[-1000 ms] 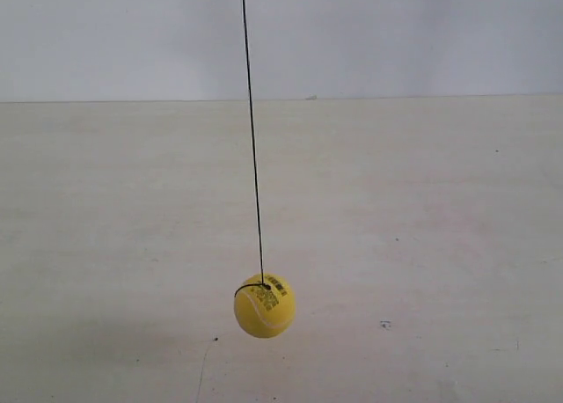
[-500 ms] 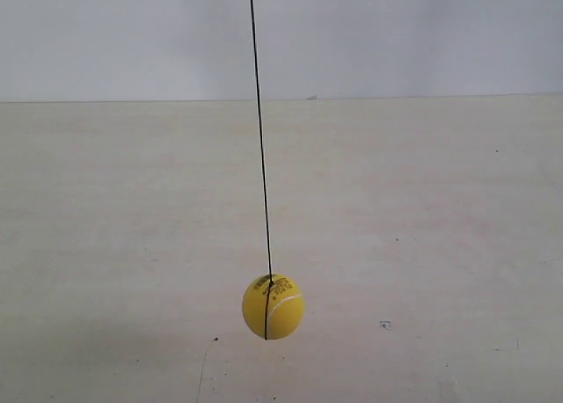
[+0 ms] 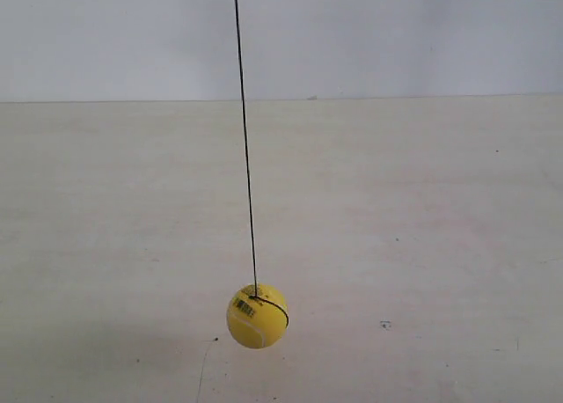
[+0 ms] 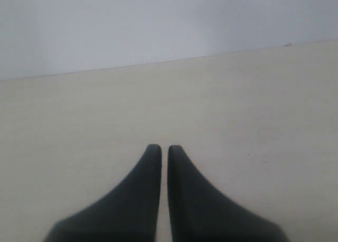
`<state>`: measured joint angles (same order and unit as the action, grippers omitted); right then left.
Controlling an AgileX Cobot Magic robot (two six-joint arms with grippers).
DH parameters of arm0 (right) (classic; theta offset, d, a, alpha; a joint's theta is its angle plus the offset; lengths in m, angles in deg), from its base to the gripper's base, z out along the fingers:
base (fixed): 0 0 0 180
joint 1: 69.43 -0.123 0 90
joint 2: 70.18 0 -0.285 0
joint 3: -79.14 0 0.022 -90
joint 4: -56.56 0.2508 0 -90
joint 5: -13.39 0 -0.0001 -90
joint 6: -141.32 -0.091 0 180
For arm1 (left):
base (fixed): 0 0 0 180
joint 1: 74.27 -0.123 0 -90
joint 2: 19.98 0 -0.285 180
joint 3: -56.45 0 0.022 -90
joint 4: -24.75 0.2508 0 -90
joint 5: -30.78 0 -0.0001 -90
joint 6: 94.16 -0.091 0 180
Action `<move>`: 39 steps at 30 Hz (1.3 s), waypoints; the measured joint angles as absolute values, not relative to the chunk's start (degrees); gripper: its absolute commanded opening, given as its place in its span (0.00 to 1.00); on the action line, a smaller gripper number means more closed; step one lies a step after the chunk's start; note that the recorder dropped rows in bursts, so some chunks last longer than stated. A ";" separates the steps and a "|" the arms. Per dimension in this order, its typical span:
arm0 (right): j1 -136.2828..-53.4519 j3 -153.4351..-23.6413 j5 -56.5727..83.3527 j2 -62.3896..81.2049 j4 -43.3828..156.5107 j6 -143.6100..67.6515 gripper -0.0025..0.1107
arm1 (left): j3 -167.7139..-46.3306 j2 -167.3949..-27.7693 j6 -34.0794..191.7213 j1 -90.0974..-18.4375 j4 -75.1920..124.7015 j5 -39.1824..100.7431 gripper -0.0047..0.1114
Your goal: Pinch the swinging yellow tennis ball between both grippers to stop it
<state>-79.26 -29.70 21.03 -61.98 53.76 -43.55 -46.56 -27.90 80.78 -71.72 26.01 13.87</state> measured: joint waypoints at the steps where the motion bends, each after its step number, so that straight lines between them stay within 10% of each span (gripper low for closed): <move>1: -79.26 -27.42 21.21 -61.98 54.21 -42.42 0.02 | -46.56 -27.90 80.78 -71.72 26.01 13.87 0.08; 39: -79.26 -23.61 -2.27 -62.08 59.76 -37.17 0.02 | -46.56 -27.90 80.78 -71.72 26.01 13.87 0.08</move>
<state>-79.26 -23.61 -2.27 -62.08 59.76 -37.17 -46.56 -27.90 80.78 -71.72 26.01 13.87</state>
